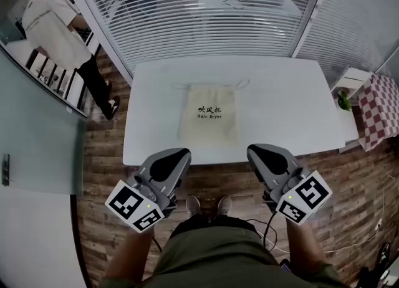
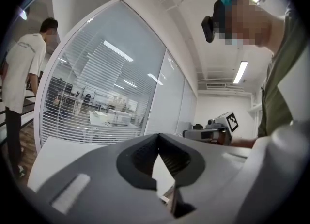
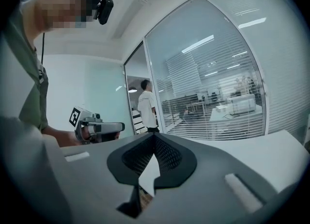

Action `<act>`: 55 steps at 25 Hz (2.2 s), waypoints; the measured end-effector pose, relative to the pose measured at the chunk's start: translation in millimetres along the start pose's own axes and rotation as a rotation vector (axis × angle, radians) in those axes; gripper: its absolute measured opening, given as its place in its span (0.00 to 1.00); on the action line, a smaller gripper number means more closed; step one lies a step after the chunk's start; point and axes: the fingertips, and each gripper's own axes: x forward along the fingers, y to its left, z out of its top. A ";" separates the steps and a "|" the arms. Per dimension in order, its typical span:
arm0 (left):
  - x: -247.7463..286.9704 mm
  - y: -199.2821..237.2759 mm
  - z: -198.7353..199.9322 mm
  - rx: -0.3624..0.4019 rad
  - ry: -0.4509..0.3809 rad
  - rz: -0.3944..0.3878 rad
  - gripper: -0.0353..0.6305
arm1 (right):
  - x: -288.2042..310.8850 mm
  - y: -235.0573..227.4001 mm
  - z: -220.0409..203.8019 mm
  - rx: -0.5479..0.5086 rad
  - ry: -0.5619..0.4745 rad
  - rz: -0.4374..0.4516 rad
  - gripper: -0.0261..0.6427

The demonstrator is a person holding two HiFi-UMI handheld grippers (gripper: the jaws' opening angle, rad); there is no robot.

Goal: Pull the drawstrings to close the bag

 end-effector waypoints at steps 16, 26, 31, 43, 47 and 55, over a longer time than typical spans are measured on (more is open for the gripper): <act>24.0 -18.3 -27.5 -0.005 0.039 0.073 0.06 | -23.4 -48.4 -27.5 0.056 0.045 0.000 0.05; 31.1 -9.5 -39.3 -0.024 0.047 0.078 0.06 | -19.3 -57.9 -38.4 0.055 0.075 -0.008 0.05; 34.2 10.4 -44.9 -0.039 0.053 0.082 0.06 | -2.1 -64.5 -43.6 0.059 0.093 -0.011 0.05; 41.9 82.2 -52.7 -0.078 0.079 0.087 0.06 | 67.0 -79.4 -54.7 0.087 0.141 -0.021 0.05; 49.7 110.5 -53.7 -0.096 0.086 0.079 0.06 | 91.4 -88.9 -56.1 0.095 0.158 -0.035 0.05; 69.8 170.7 -49.8 -0.106 0.102 0.053 0.06 | 149.1 -108.2 -51.6 0.103 0.179 -0.054 0.05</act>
